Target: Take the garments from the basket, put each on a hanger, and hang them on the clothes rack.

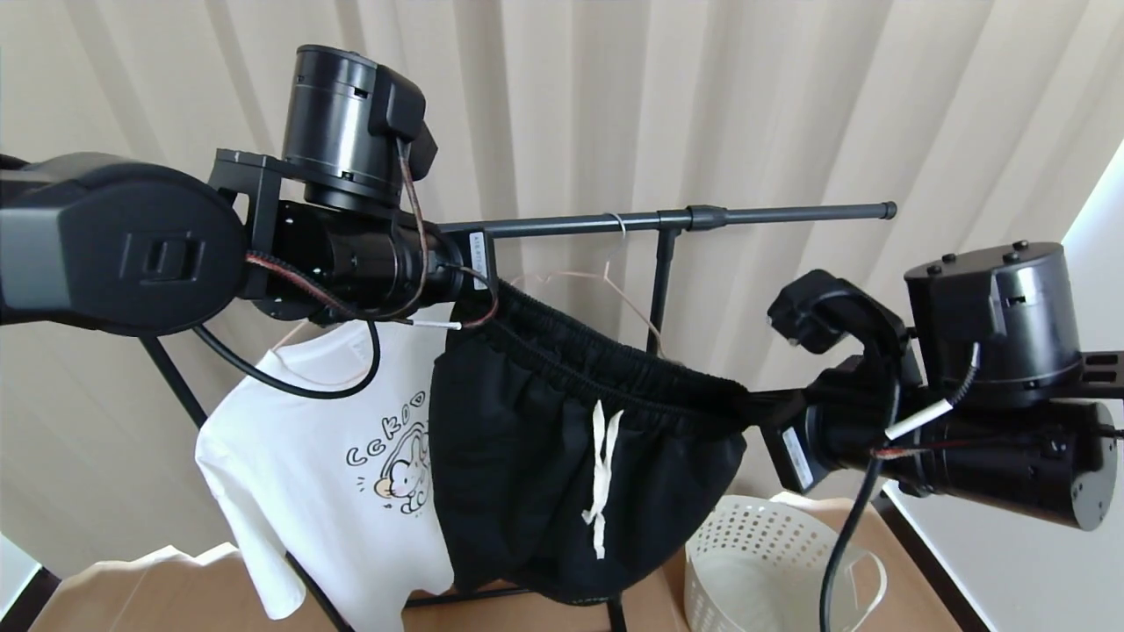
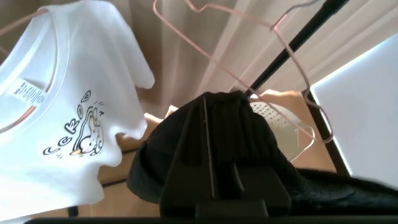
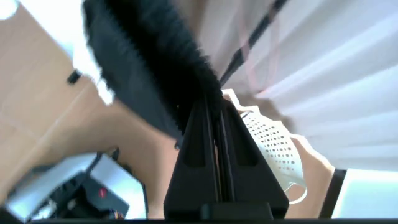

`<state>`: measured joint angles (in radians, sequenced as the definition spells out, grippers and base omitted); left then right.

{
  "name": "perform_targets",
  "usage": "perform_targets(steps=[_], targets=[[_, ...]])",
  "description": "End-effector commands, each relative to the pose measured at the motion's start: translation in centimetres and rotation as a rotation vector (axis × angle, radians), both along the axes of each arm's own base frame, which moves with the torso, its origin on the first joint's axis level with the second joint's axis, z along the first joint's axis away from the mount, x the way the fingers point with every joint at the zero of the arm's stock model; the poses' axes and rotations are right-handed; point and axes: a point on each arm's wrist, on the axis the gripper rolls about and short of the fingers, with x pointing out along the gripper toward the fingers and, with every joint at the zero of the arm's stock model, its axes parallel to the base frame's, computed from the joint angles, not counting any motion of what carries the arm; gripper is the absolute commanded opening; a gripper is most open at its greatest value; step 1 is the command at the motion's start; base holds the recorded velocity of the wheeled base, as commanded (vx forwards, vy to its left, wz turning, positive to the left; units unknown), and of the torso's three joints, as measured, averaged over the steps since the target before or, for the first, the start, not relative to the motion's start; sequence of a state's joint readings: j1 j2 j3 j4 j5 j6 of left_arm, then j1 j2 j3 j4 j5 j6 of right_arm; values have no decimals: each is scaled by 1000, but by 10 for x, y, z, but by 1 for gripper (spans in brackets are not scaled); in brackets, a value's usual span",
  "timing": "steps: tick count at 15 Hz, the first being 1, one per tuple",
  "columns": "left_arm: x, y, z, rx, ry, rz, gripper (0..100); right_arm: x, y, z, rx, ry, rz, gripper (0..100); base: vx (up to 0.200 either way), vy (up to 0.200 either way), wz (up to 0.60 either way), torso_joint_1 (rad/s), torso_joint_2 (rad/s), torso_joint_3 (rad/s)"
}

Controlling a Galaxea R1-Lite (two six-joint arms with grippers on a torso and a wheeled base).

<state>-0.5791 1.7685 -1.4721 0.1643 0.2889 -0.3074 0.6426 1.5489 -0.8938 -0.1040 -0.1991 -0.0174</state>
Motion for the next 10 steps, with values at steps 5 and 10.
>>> perform_targets(steps=[5,10], targets=[[-60,10,-34,168,96,-138,0,47,24,23,190,-22,-164,0,0,0,0,0,0,0],[-88,0,-64,237,176,-239,0,65,52,30,368,12,-209,0,0,0,0,0,0,0]])
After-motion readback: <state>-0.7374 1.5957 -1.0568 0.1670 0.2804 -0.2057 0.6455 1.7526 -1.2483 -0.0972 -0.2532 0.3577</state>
